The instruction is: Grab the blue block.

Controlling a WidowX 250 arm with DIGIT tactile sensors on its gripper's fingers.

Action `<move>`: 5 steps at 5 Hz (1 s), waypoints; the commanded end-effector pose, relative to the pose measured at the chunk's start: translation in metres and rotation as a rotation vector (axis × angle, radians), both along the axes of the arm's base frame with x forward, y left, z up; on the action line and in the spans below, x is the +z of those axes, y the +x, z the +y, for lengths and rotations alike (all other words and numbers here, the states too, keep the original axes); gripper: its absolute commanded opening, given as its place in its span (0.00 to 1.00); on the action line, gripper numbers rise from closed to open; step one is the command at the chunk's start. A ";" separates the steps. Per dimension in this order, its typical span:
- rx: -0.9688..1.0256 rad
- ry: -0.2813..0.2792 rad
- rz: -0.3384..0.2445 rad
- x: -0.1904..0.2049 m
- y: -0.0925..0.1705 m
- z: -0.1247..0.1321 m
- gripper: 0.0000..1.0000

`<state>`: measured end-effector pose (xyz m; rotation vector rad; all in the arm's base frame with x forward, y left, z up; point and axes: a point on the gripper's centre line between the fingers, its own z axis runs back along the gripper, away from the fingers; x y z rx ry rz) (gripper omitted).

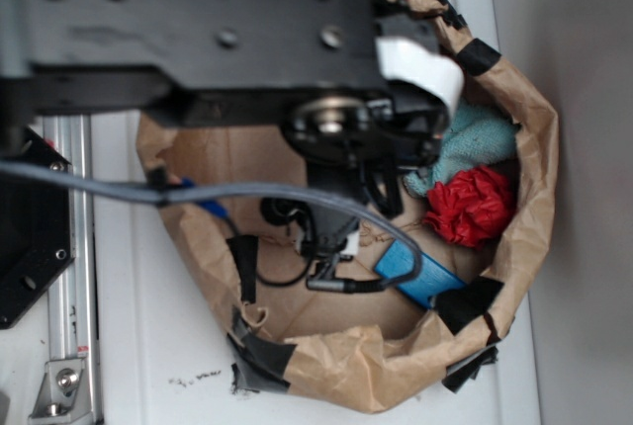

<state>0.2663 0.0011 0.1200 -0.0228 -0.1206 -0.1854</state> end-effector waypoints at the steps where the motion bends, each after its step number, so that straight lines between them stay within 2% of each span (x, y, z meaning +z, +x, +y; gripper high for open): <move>1: -0.233 0.062 -0.084 -0.045 0.013 -0.029 1.00; 3: -0.408 0.005 -0.152 -0.061 0.029 -0.055 1.00; 5: -0.567 -0.028 -0.150 -0.083 0.036 -0.093 1.00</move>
